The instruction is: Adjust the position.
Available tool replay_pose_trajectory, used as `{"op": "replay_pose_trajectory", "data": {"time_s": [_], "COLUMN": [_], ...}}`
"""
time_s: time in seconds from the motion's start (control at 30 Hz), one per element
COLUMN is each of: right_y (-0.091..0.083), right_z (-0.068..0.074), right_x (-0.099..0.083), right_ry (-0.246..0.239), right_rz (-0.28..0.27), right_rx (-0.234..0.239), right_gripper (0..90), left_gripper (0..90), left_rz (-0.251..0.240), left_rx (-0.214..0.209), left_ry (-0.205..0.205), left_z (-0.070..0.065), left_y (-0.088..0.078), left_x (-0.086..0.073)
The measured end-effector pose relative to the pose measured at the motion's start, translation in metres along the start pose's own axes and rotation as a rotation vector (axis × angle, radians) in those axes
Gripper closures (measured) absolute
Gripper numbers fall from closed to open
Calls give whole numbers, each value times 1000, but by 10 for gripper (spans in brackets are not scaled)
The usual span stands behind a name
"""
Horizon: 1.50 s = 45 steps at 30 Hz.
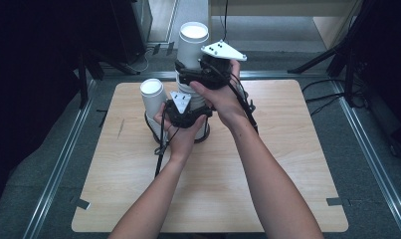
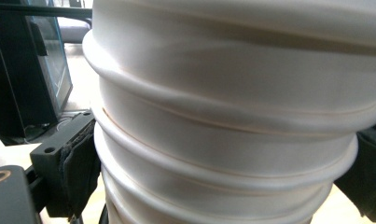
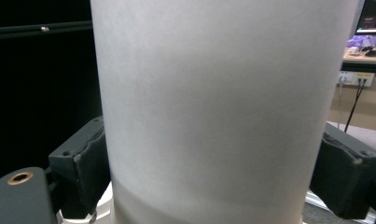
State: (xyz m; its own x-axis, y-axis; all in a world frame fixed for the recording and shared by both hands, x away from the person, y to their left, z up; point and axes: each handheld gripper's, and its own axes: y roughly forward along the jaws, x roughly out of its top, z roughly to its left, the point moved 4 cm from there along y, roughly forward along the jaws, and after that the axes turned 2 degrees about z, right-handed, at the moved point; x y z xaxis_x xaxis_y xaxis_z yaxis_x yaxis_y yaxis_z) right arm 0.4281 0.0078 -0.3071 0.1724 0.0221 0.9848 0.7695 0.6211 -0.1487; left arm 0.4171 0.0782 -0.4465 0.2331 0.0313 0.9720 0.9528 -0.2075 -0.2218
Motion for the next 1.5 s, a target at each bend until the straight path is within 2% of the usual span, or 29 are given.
{"op": "replay_pose_trajectory", "data": {"time_s": [0.17,0.3,0.43,0.87,1.1,1.5], "right_y": [-1,-5,-8,-20,-25,-40], "right_z": [1,2,1,5,6,2], "right_x": [4,9,14,32,47,67], "right_ry": [-11,-27,-15,-15,-28,-17], "right_rz": [-6,-38,-62,-90,-103,-158], "right_rx": [-5,-21,-19,-16,-47,-63], "right_gripper": [114,131,139,152,159,160], "left_gripper": [27,27,26,26,26,26], "left_rz": [0,0,1,4,10,13], "left_rx": [0,-2,-1,-4,-6,-8], "left_ry": [-1,0,1,0,3,3], "left_z": [0,0,0,0,1,1], "left_y": [0,0,0,-1,-2,-1], "left_x": [0,0,0,0,0,0]}}
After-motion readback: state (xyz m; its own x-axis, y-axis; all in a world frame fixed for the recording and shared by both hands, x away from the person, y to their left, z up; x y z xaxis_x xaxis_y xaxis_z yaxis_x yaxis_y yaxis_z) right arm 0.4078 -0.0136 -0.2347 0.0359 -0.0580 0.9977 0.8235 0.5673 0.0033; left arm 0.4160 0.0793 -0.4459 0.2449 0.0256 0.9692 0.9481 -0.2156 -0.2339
